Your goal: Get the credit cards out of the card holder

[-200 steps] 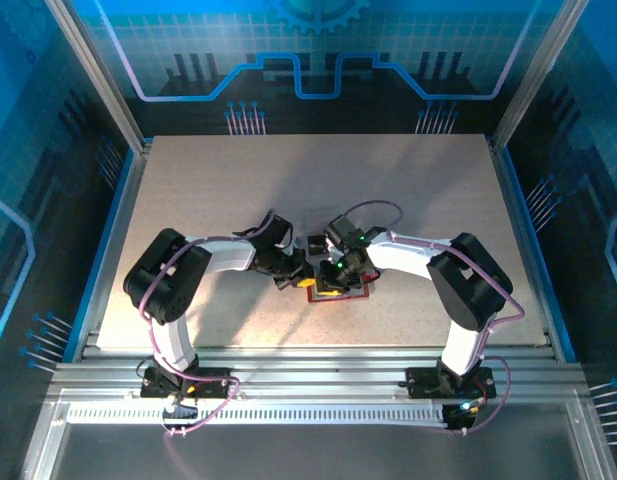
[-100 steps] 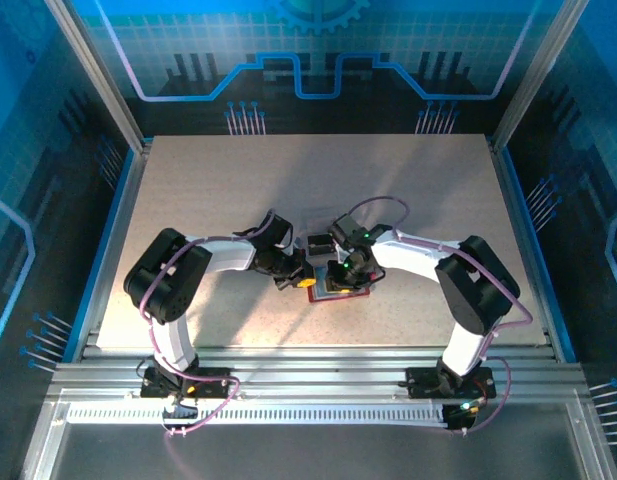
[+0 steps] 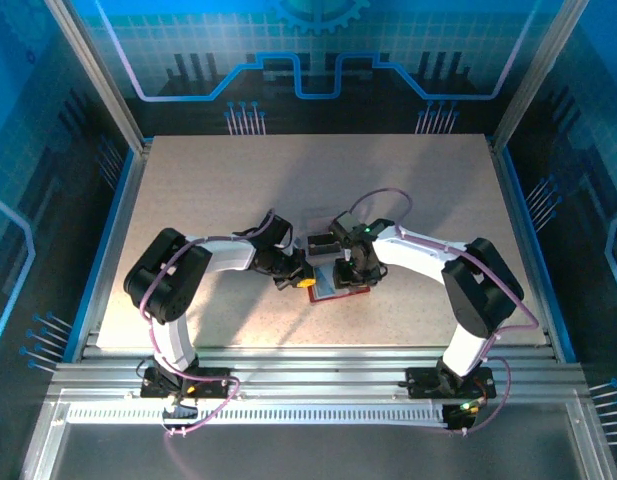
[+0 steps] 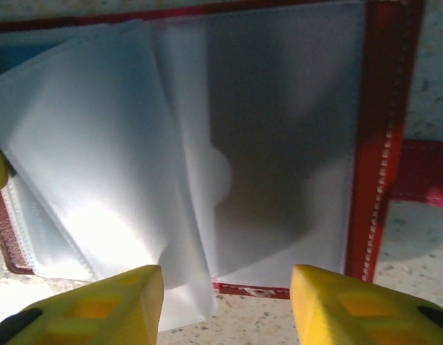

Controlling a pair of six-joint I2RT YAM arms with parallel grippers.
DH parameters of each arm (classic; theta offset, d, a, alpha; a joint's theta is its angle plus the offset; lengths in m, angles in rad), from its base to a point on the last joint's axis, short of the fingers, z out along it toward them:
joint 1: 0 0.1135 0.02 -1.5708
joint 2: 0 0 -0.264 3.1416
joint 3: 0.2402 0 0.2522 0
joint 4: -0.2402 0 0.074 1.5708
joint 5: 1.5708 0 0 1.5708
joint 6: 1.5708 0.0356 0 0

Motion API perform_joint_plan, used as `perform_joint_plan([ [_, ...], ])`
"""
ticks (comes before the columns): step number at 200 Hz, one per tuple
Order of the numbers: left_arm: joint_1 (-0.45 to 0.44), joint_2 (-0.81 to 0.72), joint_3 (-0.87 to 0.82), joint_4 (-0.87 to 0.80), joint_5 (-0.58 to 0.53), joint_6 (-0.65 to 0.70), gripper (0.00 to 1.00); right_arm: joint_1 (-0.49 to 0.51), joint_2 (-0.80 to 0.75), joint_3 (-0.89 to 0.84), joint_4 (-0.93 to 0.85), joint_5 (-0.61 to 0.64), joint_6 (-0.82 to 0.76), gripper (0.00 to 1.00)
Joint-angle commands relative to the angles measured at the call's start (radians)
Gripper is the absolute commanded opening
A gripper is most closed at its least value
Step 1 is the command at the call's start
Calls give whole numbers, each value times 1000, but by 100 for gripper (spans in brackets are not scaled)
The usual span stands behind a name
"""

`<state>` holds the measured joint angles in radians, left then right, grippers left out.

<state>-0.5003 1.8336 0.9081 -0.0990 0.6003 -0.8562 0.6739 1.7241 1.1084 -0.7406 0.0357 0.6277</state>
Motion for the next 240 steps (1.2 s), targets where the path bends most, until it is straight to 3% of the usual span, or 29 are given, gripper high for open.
perform_joint_plan([
  [1,3,33,-9,-81,-25,25,0,10,-25,30,-66,65,-21,55],
  [56,2,35,-5,-85,-26,27,0,59,-21,63,-44,35,-62,54],
  [120,3,33,3,-94,-28,31,0,101,-10,38,67,-103,-105,54],
  [139,2,35,3,-94,-27,31,0,88,-15,13,128,-143,-90,36],
  [158,2,33,2,-97,-30,34,0,27,-22,-52,267,-310,-36,13],
  [168,2,32,3,-100,-30,34,0,-13,-25,-98,357,-397,17,6],
  [195,3,28,2,-103,-33,34,0,-74,-6,-154,537,-581,136,2],
  [240,3,26,4,-110,-36,38,0,-88,79,-76,482,-602,155,2],
])
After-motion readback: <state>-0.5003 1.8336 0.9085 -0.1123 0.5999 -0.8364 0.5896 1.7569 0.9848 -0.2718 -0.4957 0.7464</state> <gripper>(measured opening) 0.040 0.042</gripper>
